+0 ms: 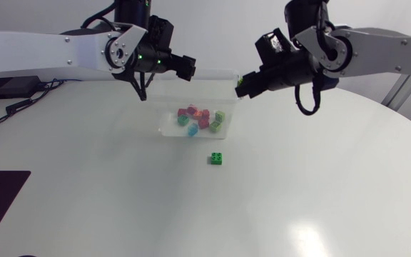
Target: Place the duplo bricks in the container
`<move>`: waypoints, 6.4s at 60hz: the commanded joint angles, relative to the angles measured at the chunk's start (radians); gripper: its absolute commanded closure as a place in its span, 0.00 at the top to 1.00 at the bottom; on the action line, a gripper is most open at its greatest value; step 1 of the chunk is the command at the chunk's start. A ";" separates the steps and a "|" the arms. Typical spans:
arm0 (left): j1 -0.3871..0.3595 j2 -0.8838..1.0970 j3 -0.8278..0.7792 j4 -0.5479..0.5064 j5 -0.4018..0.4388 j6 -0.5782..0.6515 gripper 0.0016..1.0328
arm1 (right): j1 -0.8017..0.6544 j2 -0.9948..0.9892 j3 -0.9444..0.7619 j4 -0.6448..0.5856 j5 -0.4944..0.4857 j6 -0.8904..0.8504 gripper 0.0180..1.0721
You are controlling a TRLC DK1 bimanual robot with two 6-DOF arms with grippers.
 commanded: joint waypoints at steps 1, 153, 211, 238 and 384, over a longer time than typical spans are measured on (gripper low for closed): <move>-0.015 -0.108 -0.089 0.002 0.003 0.023 0.96 | 0.024 0.072 0.083 -0.029 0.020 0.040 0.22; -0.227 0.468 0.313 -0.718 0.219 0.612 0.80 | -0.387 -0.319 -0.522 0.008 -0.339 -0.074 0.95; -0.247 0.547 0.431 -0.880 0.185 0.617 0.56 | -0.419 -0.328 -0.526 -0.003 -0.355 -0.092 0.95; -0.260 0.565 0.475 -0.932 0.127 0.595 0.62 | -0.414 -0.338 -0.524 -0.015 -0.356 -0.092 0.95; -0.303 0.419 0.273 -0.813 0.068 0.666 0.15 | -0.493 -0.351 -0.565 -0.020 -0.421 -0.152 0.95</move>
